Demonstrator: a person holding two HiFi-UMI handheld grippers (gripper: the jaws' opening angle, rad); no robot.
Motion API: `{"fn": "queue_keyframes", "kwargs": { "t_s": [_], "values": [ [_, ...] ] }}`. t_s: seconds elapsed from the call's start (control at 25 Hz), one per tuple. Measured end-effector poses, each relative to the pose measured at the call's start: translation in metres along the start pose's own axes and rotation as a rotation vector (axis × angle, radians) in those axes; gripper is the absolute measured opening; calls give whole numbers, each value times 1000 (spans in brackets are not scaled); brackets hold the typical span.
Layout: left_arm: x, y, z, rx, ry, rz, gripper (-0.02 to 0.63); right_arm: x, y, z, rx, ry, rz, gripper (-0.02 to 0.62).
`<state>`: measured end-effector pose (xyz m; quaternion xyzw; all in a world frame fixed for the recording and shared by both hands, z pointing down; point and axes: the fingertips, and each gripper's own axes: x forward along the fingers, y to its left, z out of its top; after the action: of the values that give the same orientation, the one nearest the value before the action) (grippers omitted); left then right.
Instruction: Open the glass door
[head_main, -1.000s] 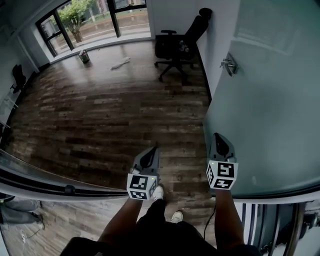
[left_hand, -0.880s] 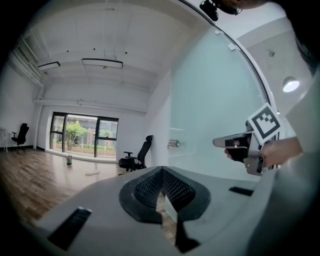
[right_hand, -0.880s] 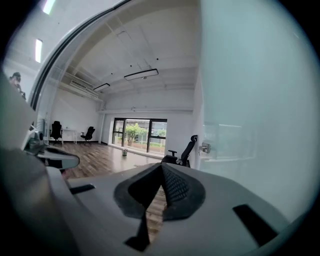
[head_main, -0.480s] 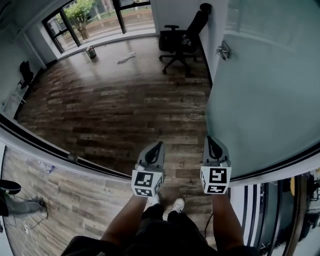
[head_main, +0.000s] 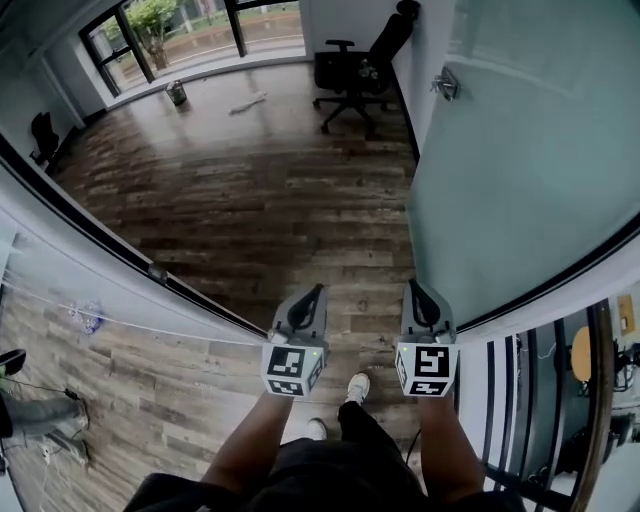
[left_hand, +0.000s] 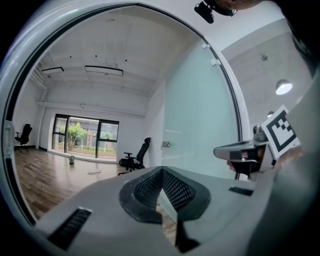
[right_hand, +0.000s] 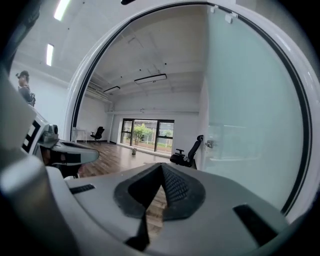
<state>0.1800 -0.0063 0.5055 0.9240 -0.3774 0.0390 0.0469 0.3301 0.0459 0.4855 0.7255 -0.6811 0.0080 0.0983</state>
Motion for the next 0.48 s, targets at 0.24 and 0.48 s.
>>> {"fn": "queue_keyframes", "kwargs": {
  "t_s": [0.24, 0.48],
  "values": [
    [-98, 7, -12, 16, -2, -13, -2, -74, 69, -4, -6, -16, -31, 15],
    [-168, 4, -15, 14, 0, -15, -2, -136, 117, -7, -4, -24, -34, 15]
  ]
}}
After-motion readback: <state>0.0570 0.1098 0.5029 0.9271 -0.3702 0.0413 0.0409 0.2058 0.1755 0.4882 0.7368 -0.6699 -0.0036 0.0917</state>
